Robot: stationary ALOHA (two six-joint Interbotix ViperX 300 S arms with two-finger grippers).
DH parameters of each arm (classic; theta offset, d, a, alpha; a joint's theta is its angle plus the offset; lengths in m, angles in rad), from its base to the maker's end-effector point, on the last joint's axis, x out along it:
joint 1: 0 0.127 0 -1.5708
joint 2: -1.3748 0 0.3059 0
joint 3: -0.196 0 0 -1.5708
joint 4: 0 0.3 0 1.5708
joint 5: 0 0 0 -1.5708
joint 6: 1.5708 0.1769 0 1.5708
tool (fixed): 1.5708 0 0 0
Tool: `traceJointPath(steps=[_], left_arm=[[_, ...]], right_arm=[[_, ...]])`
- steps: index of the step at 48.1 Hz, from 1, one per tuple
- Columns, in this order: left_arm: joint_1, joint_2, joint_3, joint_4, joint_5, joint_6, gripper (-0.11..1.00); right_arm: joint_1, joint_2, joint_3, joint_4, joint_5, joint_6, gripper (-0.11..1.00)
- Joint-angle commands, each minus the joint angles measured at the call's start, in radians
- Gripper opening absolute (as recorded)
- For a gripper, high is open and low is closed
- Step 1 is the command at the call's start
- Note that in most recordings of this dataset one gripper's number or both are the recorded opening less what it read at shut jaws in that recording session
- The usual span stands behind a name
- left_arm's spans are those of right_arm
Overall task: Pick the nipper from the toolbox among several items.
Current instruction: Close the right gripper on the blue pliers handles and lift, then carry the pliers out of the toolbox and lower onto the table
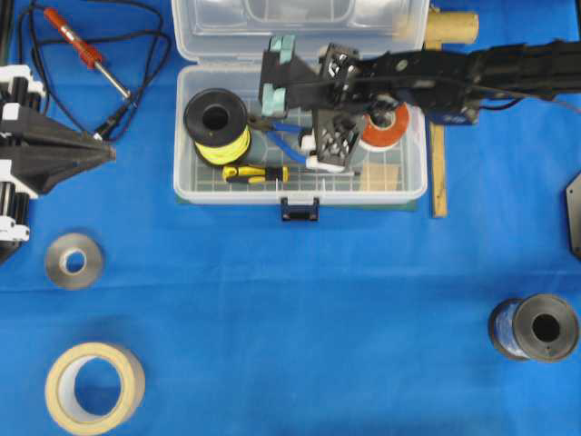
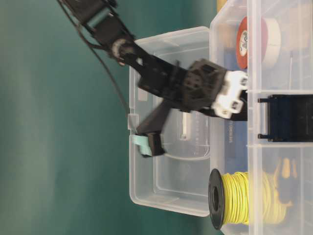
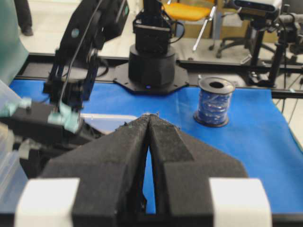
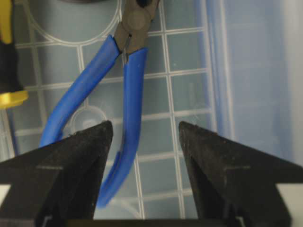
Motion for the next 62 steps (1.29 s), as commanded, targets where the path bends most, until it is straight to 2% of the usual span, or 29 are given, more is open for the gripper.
traceJointPath(steps=[1, 5, 8, 13, 15, 20, 34, 41, 52, 62], left_arm=[[0.002, 0.006, -0.008, -0.003, -0.005, -0.002, 0.00], [0.002, 0.006, -0.008, -0.003, -0.005, -0.002, 0.00], [0.002, 0.005, -0.008, -0.003, -0.005, -0.002, 0.00], [0.002, 0.006, -0.008, -0.005, -0.003, -0.003, 0.00], [0.002, 0.006, -0.008, -0.005, -0.005, -0.003, 0.00], [0.000, 0.006, -0.008, -0.005, -0.003, -0.003, 0.00], [0.002, 0.005, -0.008, -0.005, -0.003, -0.003, 0.00], [0.008, 0.005, -0.008, -0.005, -0.003, -0.003, 0.00], [0.015, 0.003, -0.008, -0.005, -0.003, -0.003, 0.00], [0.017, -0.002, -0.008, -0.005, -0.009, -0.003, 0.00]], right_arm=[[-0.005, 0.000, -0.023, -0.003, -0.009, -0.006, 0.58], [-0.002, 0.005, -0.021, -0.003, -0.009, -0.014, 0.56], [0.000, 0.005, -0.020, -0.003, -0.008, -0.028, 0.49], [0.002, 0.000, -0.020, 0.002, -0.006, -0.037, 0.19], [0.002, -0.006, -0.020, 0.002, -0.005, -0.037, 0.12], [0.002, -0.043, -0.015, 0.003, -0.005, -0.037, 0.13], [0.002, -0.256, 0.006, 0.002, 0.044, -0.028, 0.13], [0.034, -0.380, 0.040, 0.002, 0.057, -0.021, 0.13], [0.173, -0.522, 0.141, 0.003, 0.014, -0.006, 0.13], [0.356, -0.538, 0.210, 0.006, -0.075, 0.069, 0.13]])
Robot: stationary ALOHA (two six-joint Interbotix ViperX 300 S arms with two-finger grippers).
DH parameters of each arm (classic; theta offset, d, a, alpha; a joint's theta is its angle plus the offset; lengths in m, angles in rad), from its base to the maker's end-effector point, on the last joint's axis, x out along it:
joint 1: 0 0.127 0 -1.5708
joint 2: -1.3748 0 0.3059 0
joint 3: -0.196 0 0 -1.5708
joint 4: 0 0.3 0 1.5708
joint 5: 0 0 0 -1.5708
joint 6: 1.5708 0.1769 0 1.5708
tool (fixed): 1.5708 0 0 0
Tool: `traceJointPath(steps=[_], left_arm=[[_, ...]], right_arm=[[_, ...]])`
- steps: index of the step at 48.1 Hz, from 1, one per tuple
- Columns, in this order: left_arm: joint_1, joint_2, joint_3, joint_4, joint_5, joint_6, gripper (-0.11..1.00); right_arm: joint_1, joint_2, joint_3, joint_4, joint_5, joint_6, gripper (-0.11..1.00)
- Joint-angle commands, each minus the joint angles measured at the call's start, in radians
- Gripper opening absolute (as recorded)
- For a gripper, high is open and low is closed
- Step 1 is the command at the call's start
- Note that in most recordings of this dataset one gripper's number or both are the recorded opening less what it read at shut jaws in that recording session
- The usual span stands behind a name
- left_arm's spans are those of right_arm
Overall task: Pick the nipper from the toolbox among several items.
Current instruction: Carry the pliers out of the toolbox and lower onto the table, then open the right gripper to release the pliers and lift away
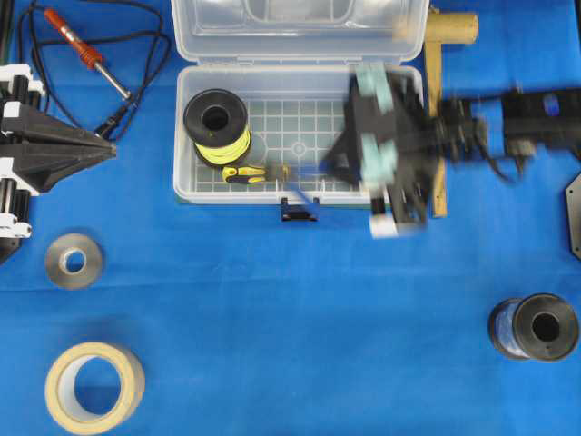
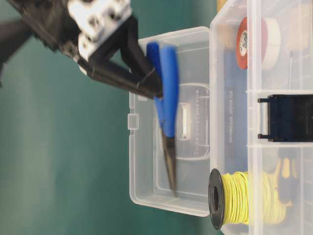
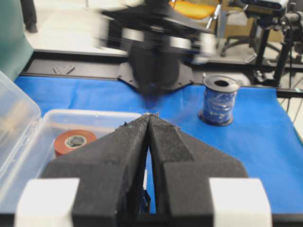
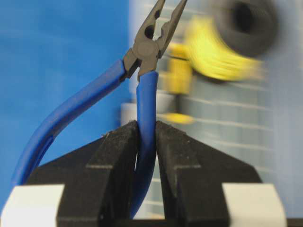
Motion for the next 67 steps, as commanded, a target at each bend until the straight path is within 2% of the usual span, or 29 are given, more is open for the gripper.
traceJointPath(steps=[1, 10, 26, 36, 47, 49, 58, 60, 62, 65, 67], left_arm=[[0.003, 0.003, -0.011, -0.002, -0.009, 0.000, 0.00], [0.009, 0.002, -0.011, -0.002, -0.011, 0.002, 0.00], [0.009, 0.000, -0.009, -0.002, -0.012, 0.000, 0.00], [0.009, -0.002, -0.011, -0.002, -0.012, 0.000, 0.00], [0.009, -0.002, -0.009, -0.002, -0.012, -0.002, 0.00], [0.009, -0.002, -0.011, -0.002, -0.012, 0.000, 0.00], [0.011, -0.002, -0.011, -0.002, -0.012, 0.000, 0.00], [0.009, -0.002, -0.009, -0.002, -0.011, 0.000, 0.00], [0.009, -0.002, -0.009, -0.002, -0.009, 0.000, 0.00], [0.009, -0.002, -0.009, -0.002, -0.009, -0.002, 0.00], [0.009, -0.002, -0.009, -0.002, -0.009, -0.002, 0.00]], right_arm=[[0.066, -0.015, 0.005, 0.003, -0.041, 0.029, 0.13], [0.172, 0.083, 0.029, 0.003, -0.138, 0.107, 0.13], [0.198, 0.318, 0.029, 0.003, -0.264, 0.250, 0.13], [0.201, 0.400, 0.028, 0.003, -0.287, 0.284, 0.13], [0.193, 0.405, 0.021, 0.003, -0.273, 0.288, 0.14], [0.193, 0.400, 0.020, 0.003, -0.265, 0.288, 0.19], [0.179, 0.310, 0.028, -0.008, -0.186, 0.273, 0.74], [0.173, 0.259, 0.035, -0.017, -0.152, 0.273, 0.81], [0.172, 0.212, 0.044, -0.026, -0.124, 0.273, 0.81], [0.172, 0.132, 0.066, -0.048, -0.097, 0.273, 0.74], [0.172, 0.077, 0.083, -0.064, -0.083, 0.273, 0.73]])
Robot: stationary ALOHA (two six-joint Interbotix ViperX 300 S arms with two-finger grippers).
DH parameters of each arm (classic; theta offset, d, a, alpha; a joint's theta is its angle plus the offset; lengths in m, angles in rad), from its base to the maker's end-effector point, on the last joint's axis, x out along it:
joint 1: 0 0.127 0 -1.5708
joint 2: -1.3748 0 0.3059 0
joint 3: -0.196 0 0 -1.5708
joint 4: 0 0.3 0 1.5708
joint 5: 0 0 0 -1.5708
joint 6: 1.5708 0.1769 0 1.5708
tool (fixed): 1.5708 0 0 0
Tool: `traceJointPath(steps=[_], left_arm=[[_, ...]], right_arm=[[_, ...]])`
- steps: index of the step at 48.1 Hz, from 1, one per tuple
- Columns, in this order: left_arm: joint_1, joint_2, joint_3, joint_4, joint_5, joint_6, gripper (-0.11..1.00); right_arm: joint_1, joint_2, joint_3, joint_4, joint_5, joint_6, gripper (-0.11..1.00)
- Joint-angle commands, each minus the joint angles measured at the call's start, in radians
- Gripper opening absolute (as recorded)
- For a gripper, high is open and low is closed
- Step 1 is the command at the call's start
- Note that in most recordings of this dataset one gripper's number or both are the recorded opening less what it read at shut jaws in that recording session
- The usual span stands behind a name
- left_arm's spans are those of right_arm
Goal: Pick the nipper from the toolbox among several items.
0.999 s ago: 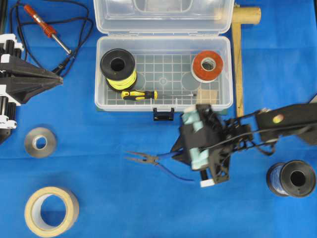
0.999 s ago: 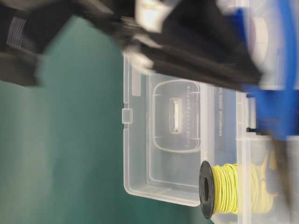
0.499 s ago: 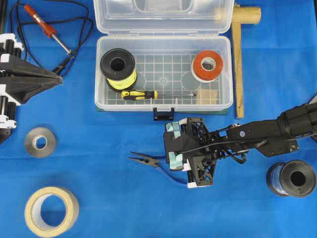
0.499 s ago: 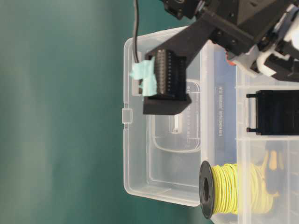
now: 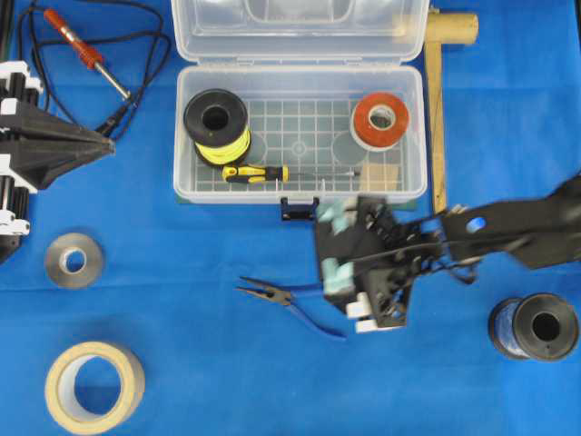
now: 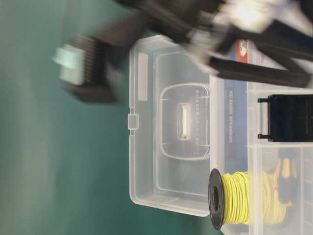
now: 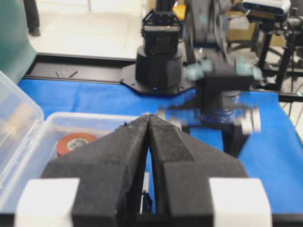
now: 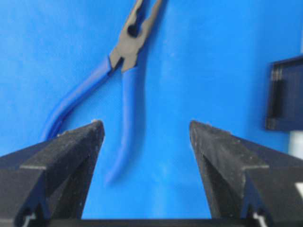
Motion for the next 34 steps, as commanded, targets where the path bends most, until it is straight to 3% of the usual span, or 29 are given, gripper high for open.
traceJointPath(steps=[1, 10, 21, 34], left_arm=[[0.002, 0.003, -0.009, -0.002, -0.006, 0.000, 0.00], [-0.003, 0.003, -0.009, -0.002, -0.009, 0.000, 0.00], [-0.005, 0.003, -0.008, -0.002, -0.011, 0.000, 0.00], [-0.005, 0.006, -0.006, -0.002, -0.020, 0.002, 0.00]], right_arm=[[0.003, -0.150, 0.025, -0.034, 0.031, 0.000, 0.73], [-0.025, -0.431, 0.183, -0.091, 0.012, 0.009, 0.75], [-0.078, -0.758, 0.416, -0.103, -0.083, 0.011, 0.75], [-0.160, -0.985, 0.623, -0.101, -0.143, 0.011, 0.75]])
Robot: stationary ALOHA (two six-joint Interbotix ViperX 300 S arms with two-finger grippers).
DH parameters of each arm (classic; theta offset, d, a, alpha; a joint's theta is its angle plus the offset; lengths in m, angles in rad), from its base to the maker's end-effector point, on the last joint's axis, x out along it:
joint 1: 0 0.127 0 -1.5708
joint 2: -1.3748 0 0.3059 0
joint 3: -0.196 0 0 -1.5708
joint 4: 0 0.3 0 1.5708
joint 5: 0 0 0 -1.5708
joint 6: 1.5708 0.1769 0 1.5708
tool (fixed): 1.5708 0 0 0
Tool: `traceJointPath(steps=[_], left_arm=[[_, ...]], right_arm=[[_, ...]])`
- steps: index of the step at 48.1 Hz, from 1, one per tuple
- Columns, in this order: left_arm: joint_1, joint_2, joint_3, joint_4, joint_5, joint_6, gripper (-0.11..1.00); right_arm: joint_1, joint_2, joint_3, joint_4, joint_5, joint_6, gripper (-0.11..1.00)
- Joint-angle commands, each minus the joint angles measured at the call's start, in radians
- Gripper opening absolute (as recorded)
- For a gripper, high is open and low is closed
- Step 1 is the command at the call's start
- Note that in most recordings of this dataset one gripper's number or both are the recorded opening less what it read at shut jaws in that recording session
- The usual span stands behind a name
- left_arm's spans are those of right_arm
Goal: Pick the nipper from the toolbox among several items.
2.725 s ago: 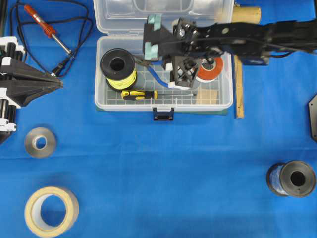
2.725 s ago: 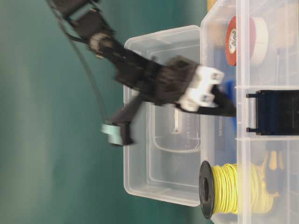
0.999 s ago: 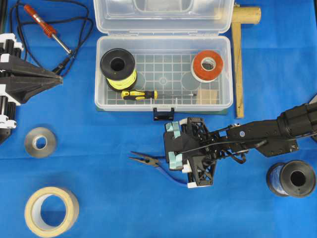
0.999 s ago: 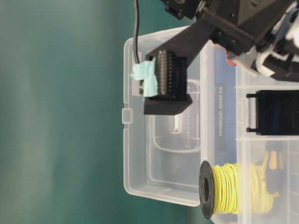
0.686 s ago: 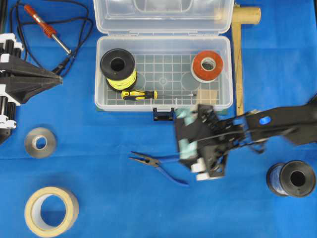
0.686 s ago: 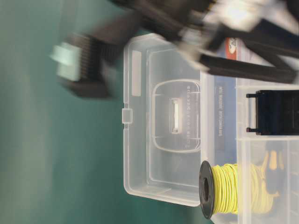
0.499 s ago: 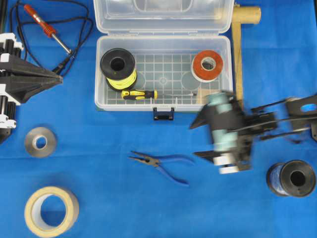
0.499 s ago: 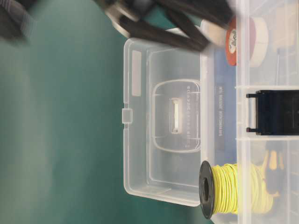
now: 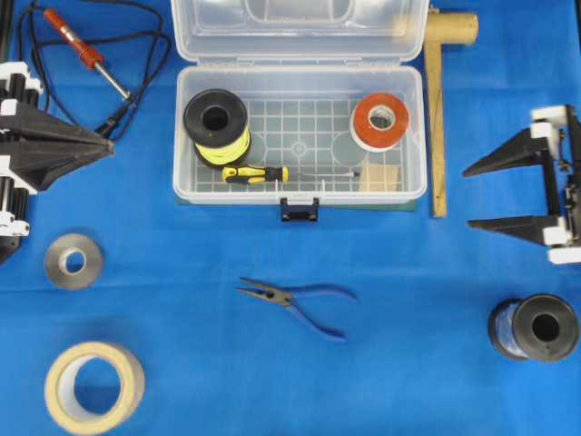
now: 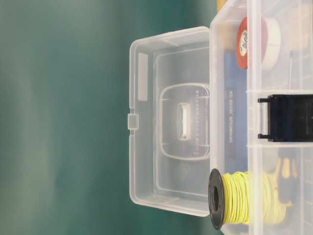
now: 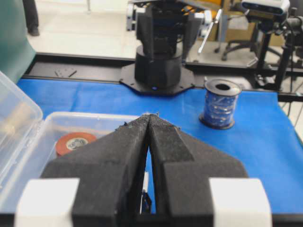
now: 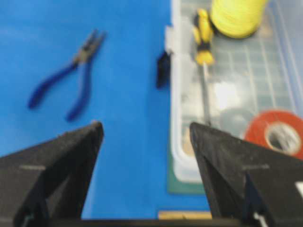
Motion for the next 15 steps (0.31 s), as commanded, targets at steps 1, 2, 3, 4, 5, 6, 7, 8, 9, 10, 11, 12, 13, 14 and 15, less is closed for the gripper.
traceJointPath(steps=[1, 2, 3, 4, 5, 6, 7, 8, 9, 10, 11, 12, 13, 14, 15], left_arm=[[-0.002, 0.006, -0.008, -0.002, -0.017, 0.002, 0.00], [-0.002, 0.006, -0.008, -0.002, -0.018, 0.002, 0.00], [-0.002, 0.008, -0.008, -0.002, -0.020, 0.002, 0.00], [-0.002, 0.009, -0.008, -0.002, -0.020, 0.002, 0.00], [-0.002, 0.009, -0.006, -0.002, -0.021, 0.002, 0.00], [-0.002, 0.009, -0.008, -0.002, -0.023, 0.002, 0.00], [-0.002, 0.011, -0.006, -0.002, -0.023, 0.002, 0.00], [-0.002, 0.009, -0.006, -0.002, -0.025, 0.002, 0.00], [-0.002, 0.011, -0.006, -0.002, -0.026, 0.002, 0.00], [-0.002, 0.011, -0.006, -0.002, -0.026, 0.002, 0.00], [-0.002, 0.009, -0.006, -0.002, -0.026, 0.002, 0.00], [-0.002, 0.011, -0.006, -0.002, -0.026, 0.002, 0.00], [-0.002, 0.011, -0.006, -0.002, -0.028, 0.002, 0.00], [-0.002, 0.011, -0.006, -0.002, -0.028, 0.002, 0.00], [-0.002, 0.011, -0.006, -0.002, -0.028, 0.002, 0.00]], right_arm=[[-0.020, -0.043, 0.034, -0.003, -0.038, 0.002, 0.75], [-0.025, -0.049, 0.044, -0.003, -0.048, 0.000, 0.75], [-0.026, -0.055, 0.058, -0.003, -0.058, 0.002, 0.75], [-0.031, -0.061, 0.072, -0.002, -0.075, 0.002, 0.75], [-0.034, -0.066, 0.081, -0.003, -0.086, 0.002, 0.75], [-0.035, -0.067, 0.092, -0.002, -0.098, 0.002, 0.75], [-0.038, -0.069, 0.098, -0.002, -0.109, 0.000, 0.75], [-0.040, -0.069, 0.106, -0.002, -0.118, 0.000, 0.75], [-0.040, -0.069, 0.112, -0.002, -0.129, 0.000, 0.75], [-0.040, -0.067, 0.118, -0.002, -0.137, 0.002, 0.75], [-0.040, -0.067, 0.121, 0.000, -0.143, 0.002, 0.75], [-0.040, -0.064, 0.126, 0.000, -0.149, 0.002, 0.75], [-0.041, -0.061, 0.127, 0.000, -0.156, 0.000, 0.75], [-0.040, -0.058, 0.129, 0.000, -0.160, 0.002, 0.75], [-0.040, -0.057, 0.129, 0.000, -0.160, 0.002, 0.75]])
